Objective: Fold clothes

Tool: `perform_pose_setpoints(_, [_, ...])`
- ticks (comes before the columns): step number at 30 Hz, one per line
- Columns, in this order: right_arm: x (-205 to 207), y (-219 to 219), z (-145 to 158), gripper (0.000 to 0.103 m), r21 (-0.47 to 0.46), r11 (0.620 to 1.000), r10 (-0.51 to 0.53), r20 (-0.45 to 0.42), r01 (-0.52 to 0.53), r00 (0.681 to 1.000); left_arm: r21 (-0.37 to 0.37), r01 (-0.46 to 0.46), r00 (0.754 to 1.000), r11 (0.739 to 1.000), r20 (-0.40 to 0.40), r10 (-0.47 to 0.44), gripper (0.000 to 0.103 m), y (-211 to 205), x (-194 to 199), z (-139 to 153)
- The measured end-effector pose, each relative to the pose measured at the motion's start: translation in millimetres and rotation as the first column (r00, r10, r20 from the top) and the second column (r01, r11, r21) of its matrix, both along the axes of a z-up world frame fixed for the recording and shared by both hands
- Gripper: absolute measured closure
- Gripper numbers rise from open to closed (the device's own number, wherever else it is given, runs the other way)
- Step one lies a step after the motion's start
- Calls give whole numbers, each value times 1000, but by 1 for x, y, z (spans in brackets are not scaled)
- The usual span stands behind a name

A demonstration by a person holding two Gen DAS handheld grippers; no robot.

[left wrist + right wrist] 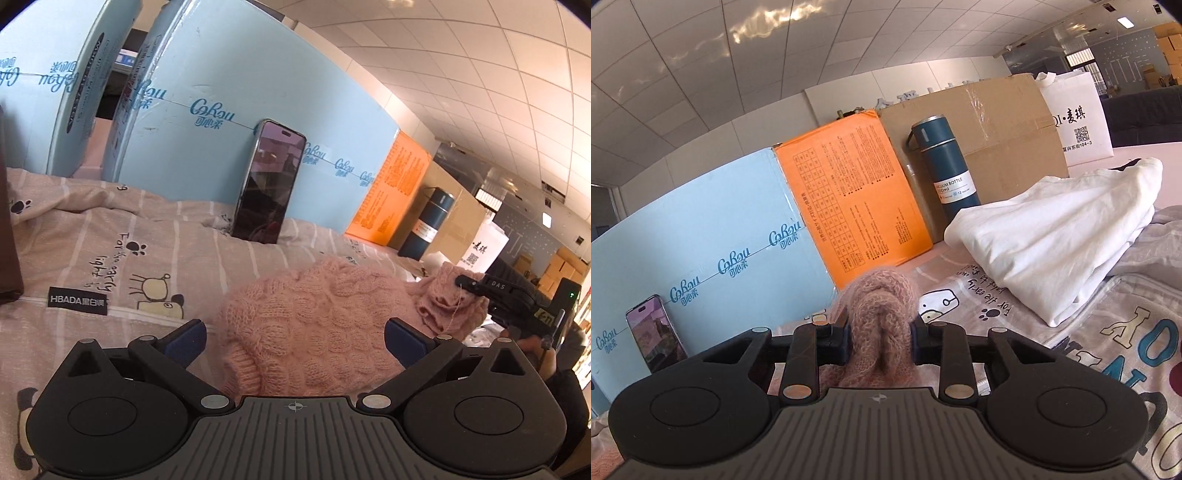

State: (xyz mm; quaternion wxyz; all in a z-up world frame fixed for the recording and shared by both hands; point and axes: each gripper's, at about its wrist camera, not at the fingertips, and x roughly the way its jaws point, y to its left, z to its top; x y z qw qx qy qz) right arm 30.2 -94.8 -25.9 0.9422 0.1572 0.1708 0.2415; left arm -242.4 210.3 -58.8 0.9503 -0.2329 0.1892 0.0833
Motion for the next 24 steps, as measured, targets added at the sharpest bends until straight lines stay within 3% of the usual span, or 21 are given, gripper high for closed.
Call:
perform_pose_setpoints(4, [11,-5,-7,63,52,998,26,-113,-21,993,11,-11,1000,1000,-22,11,0,2,2,-1])
perform_pose_setpoints(9, [26,-12,-19,46,127,992,56,-280,-21,958,13,-5,1000,1000,-27,5,0,2,2,-2])
perform_pose_setpoints(14, [29,-15,-27,39,168,985,95,-355,-37,930,16,-2,999,1000,-39,3,0,2,4,-3])
perform_pose_setpoints(16, [27,-14,-29,42,159,986,102,-361,-47,927,21,-1,999,1000,-49,2,0,1,5,-4])
perform_pose_setpoints(17, [25,-10,-29,55,136,989,94,-349,-49,933,23,1,999,1000,-50,0,0,1,5,-5])
perform_pose_setpoints(19, [20,-6,-26,69,114,991,97,-304,-65,948,25,6,999,1000,-47,-4,0,0,5,-4])
perform_pose_setpoints(24, [-2,4,-4,75,53,995,87,-95,-82,992,26,9,999,1000,-39,-8,0,-1,4,-3])
